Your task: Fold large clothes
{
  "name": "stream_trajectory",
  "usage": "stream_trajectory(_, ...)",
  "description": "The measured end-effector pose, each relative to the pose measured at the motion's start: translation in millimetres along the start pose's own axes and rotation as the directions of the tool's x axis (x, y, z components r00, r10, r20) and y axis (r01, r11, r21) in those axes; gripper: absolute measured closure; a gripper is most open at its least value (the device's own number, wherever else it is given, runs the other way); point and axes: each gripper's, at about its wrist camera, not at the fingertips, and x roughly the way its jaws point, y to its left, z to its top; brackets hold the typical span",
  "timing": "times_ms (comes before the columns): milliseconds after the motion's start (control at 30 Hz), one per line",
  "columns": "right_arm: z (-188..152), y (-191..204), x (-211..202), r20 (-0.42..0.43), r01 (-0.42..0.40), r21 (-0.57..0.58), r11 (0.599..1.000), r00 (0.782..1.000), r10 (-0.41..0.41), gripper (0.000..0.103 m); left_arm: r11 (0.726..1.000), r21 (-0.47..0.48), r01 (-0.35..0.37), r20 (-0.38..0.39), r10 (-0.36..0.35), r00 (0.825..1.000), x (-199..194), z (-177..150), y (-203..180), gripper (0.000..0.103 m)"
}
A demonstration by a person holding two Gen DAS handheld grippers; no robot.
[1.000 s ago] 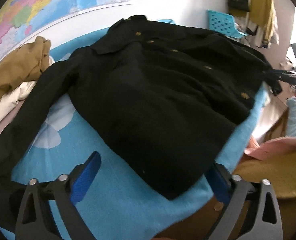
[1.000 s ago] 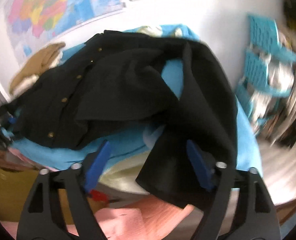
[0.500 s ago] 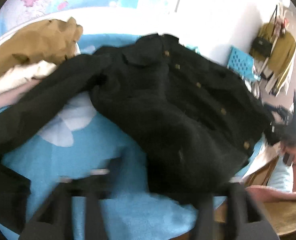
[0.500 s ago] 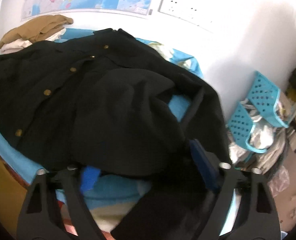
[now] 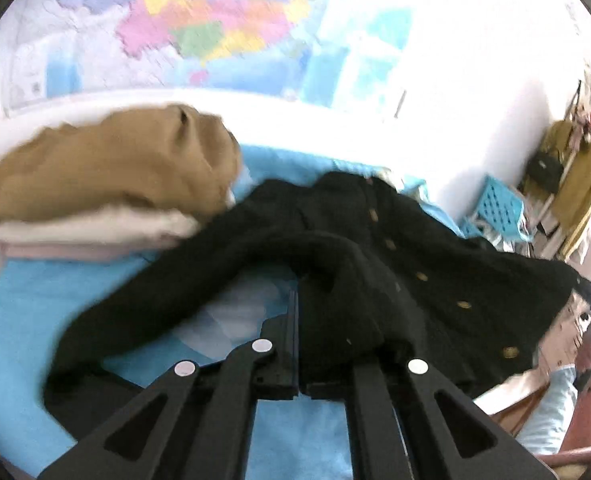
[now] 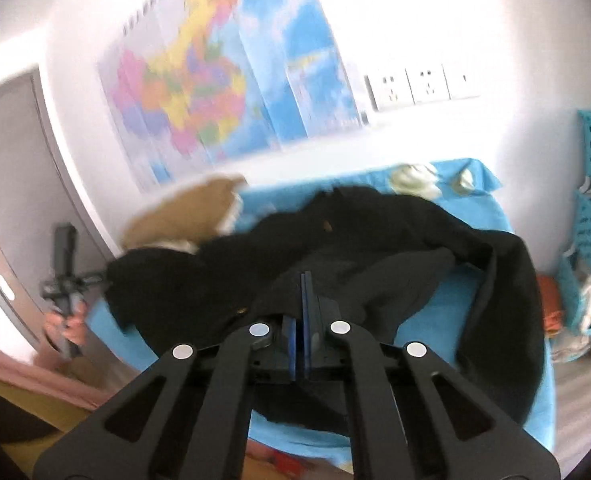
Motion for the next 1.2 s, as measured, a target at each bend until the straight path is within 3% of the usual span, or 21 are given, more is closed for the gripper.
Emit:
stream_trajectory(67, -8, -6, 3, -0.023, 0.124, -0.043, 0.991, 0.992, -0.125, 0.101, 0.999, 0.003, -0.044, -0.008, 0.044, 0.999, 1, 5, 4, 0.100)
stream_trajectory(200, -46, -40, 30, -0.187, 0.200, 0.000, 0.980, 0.963, -0.196, 0.100, 0.997, 0.064, -0.048, -0.137, 0.057, 0.989, 33, -16, 4, 0.096)
stream_trajectory(233, -60, -51, 35, -0.223, 0.226, 0.019, 0.974, 0.951, -0.216, 0.099, 0.994, 0.090, -0.056, -0.173, 0.071, 0.982, 44, -28, 3, 0.091)
stream_trajectory(300, -78, -60, 40, -0.266, 0.251, 0.021, 0.968, 0.934, -0.236, 0.087, 0.986, 0.144, -0.087, -0.217, 0.117, 0.969, 57, -51, 5, 0.079)
stream_trajectory(333, -83, -60, 41, -0.274, 0.259, 0.017, 0.966, 0.930, -0.245, 0.084, 0.983, 0.152, -0.099, -0.232, 0.133, 0.964, 63, -58, 5, 0.070)
stream_trajectory(400, -92, -56, 41, -0.273, 0.281, -0.022, 0.959, 0.921, -0.276, 0.081, 0.981, 0.165, -0.099, -0.269, 0.141, 0.953, 74, -73, 5, 0.062)
stream_trajectory(533, -90, -46, 45, -0.253, 0.302, -0.079, 0.950, 0.916, -0.312, 0.076, 0.962, 0.236, -0.135, -0.223, 0.188, 0.957, 81, -85, -2, 0.044)
stream_trajectory(600, -93, -44, 50, -0.254, 0.316, -0.116, 0.942, 0.907, -0.335, 0.080, 0.954, 0.265, -0.144, -0.205, 0.201, 0.958, 85, -87, -7, 0.048)
stream_trajectory(633, -93, -43, 51, -0.259, 0.307, -0.111, 0.945, 0.909, -0.325, 0.087, 0.956, 0.260, -0.134, -0.201, 0.190, 0.961, 85, -86, -7, 0.078)
stream_trajectory(667, -92, -42, 49, -0.260, 0.280, -0.097, 0.955, 0.919, -0.295, 0.101, 0.962, 0.244, -0.123, -0.203, 0.174, 0.964, 84, -84, -5, 0.098)
stream_trajectory(733, -89, -39, 42, -0.228, 0.263, -0.092, 0.961, 0.933, -0.277, 0.100, 0.976, 0.184, -0.117, -0.189, 0.152, 0.970, 76, -76, 2, 0.100)
stream_trajectory(800, -87, -35, 34, -0.205, 0.239, -0.086, 0.967, 0.946, -0.252, 0.100, 0.995, 0.088, -0.042, -0.173, 0.057, 0.983, 51, -63, 14, 0.101)
stream_trajectory(867, -90, -34, 33, -0.249, 0.209, -0.096, 0.973, 0.942, -0.227, 0.098, 0.996, 0.092, -0.003, -0.152, 0.017, 0.988, 32, -60, 16, 0.100)
stream_trajectory(933, -101, -36, 38, -0.320, 0.223, -0.117, 0.968, 0.914, -0.250, 0.085, 0.990, 0.144, -0.005, -0.170, 0.029, 0.985, 24, -63, 11, 0.100)
stream_trajectory(967, -103, -38, 37, -0.333, 0.228, -0.121, 0.966, 0.908, -0.256, 0.070, 0.982, 0.187, 0.013, -0.195, 0.024, 0.980, 23, -68, 8, 0.098)
stream_trajectory(1000, -105, -40, 33, -0.338, 0.220, -0.115, 0.969, 0.908, -0.246, 0.067, 0.971, 0.237, 0.023, -0.217, 0.030, 0.976, 22, -73, 4, 0.096)
stream_trajectory(1033, -104, -43, 24, -0.320, 0.202, -0.090, 0.975, 0.921, -0.221, 0.066, 0.963, 0.270, 0.017, -0.221, 0.044, 0.974, 21, -76, 1, 0.080)
stream_trajectory(1067, -100, -46, 13, -0.296, 0.185, -0.063, 0.981, 0.935, -0.195, 0.058, 0.949, 0.313, 0.028, -0.219, 0.044, 0.975, 16, -79, -3, 0.042)
stream_trajectory(1100, -96, -49, 2, -0.268, 0.165, -0.037, 0.986, 0.948, -0.169, 0.043, 0.934, 0.351, 0.063, -0.182, 0.002, 0.983, 5, -80, -6, 0.030)
stream_trajectory(1167, -85, -60, -24, -0.161, 0.176, 0.011, 0.984, 0.972, -0.172, 0.023, 0.901, 0.413, 0.131, -0.080, -0.108, 0.991, -24, -80, -10, 0.025)
stream_trajectory(1200, -81, -71, -33, -0.135, 0.172, 0.059, 0.983, 0.977, -0.163, 0.022, 0.895, 0.426, 0.134, -0.024, -0.137, 0.990, -37, -76, -10, 0.024)
